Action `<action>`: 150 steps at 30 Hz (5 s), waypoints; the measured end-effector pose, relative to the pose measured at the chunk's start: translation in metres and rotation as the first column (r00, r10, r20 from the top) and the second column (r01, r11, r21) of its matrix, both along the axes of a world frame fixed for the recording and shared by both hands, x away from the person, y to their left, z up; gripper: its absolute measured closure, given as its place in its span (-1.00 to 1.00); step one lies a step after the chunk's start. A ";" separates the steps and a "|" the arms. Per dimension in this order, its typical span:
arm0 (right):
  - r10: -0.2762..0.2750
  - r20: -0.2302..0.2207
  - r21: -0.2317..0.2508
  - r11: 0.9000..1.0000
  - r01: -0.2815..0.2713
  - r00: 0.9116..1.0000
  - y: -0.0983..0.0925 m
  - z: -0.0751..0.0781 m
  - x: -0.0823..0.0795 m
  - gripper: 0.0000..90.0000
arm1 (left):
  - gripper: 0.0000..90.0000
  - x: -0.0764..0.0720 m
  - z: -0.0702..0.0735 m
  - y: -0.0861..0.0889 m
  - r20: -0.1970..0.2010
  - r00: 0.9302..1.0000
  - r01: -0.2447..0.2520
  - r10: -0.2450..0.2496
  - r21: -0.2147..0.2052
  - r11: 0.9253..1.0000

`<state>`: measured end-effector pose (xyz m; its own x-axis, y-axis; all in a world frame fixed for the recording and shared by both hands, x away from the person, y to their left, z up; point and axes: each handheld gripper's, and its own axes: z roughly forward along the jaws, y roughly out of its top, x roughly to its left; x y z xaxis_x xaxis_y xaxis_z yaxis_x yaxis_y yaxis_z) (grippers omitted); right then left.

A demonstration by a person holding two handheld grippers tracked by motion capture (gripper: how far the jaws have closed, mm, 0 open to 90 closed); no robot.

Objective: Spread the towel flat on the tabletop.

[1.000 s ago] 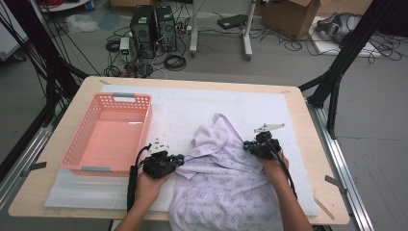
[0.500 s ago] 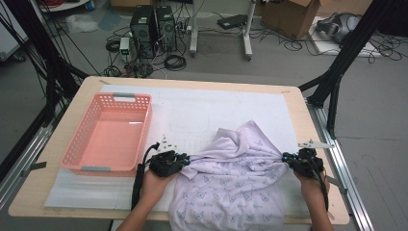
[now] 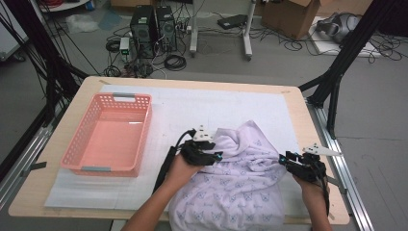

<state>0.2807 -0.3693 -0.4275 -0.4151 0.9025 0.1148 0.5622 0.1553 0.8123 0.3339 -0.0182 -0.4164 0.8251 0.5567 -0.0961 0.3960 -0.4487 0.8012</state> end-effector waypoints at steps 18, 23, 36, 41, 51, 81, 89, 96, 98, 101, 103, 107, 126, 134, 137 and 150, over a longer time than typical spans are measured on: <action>0.018 -0.005 -0.001 1.000 -0.018 1.000 0.006 -0.002 0.001 0.39 | 0.89 0.027 0.010 0.048 -0.076 0.954 -0.299 0.291 -0.156 0.941; 0.019 -0.011 -0.002 1.000 -0.019 1.000 0.009 -0.002 0.003 0.39 | 0.89 0.032 0.006 0.080 -0.031 0.886 -0.463 0.463 -0.019 0.886; 0.029 -0.001 -0.023 0.999 -0.029 1.000 0.016 0.012 0.041 0.31 | 0.09 0.050 0.000 0.094 -0.037 0.895 -0.446 0.445 -0.095 0.890; 0.062 -0.037 -0.045 0.997 -0.064 0.997 0.026 0.016 0.077 0.18 | 0.00 0.076 -0.018 0.089 -0.141 0.882 -0.462 0.450 -0.067 0.884; 0.093 -0.115 -0.122 0.987 -0.107 0.989 0.058 -0.010 0.127 0.12 | 0.88 0.081 -0.025 0.084 -0.027 0.875 -0.479 0.483 0.091 0.873; -0.208 0.049 -0.088 0.973 0.212 0.977 0.020 0.022 0.190 0.39 | 0.01 0.094 -0.031 0.101 -0.074 0.808 -0.589 0.585 -0.108 0.801; -0.110 0.016 -0.065 0.992 0.111 0.994 0.012 0.026 0.164 0.34 | 0.40 0.091 -0.036 0.077 -0.050 0.873 -0.487 0.484 -0.043 0.873; -0.047 -0.008 -0.036 0.998 0.047 0.999 0.000 0.023 0.131 0.33 | 0.95 0.111 -0.027 0.081 0.019 0.798 -0.602 0.602 -0.011 0.798; -0.026 -0.030 -0.035 0.999 0.025 0.999 -0.003 0.019 0.120 0.33 | 0.95 0.118 -0.023 0.087 0.034 0.774 -0.633 0.633 -0.013 0.774; 0.006 -0.063 -0.037 0.999 -0.008 0.998 -0.004 0.012 0.108 0.31 | 0.95 0.118 -0.017 0.095 0.015 0.760 -0.648 0.650 -0.065 0.759; 0.020 -0.079 -0.012 1.000 -0.021 0.997 -0.004 0.007 0.104 0.27 | 0.77 0.117 -0.018 0.098 -0.021 0.766 -0.642 0.642 -0.070 0.764; 0.089 -0.116 0.011 0.996 -0.089 0.989 0.008 -0.006 0.099 0.27 | 0.19 0.111 -0.016 0.103 -0.099 0.796 -0.605 0.597 -0.113 0.788; -0.151 -0.034 -0.106 0.983 0.147 0.988 0.001 -0.013 0.105 0.49 | -0.07 0.066 -0.019 0.074 -0.075 0.927 -0.373 0.366 -0.101 0.922; -0.079 0.016 -0.043 0.996 0.079 0.997 -0.006 0.002 0.074 0.27 | -0.19 0.047 -0.021 0.066 -0.084 0.945 -0.318 0.317 -0.004 0.948; -0.065 0.040 -0.012 0.998 0.066 0.997 -0.007 0.005 0.056 0.28 | -0.19 0.042 -0.024 0.061 -0.075 0.947 -0.312 0.314 0.030 0.950; 0.092 0.028 0.003 0.996 -0.092 0.995 0.001 -0.001 0.012 0.14 | 0.28 0.029 -0.033 0.056 0.059 0.959 -0.282 0.278 0.068 0.957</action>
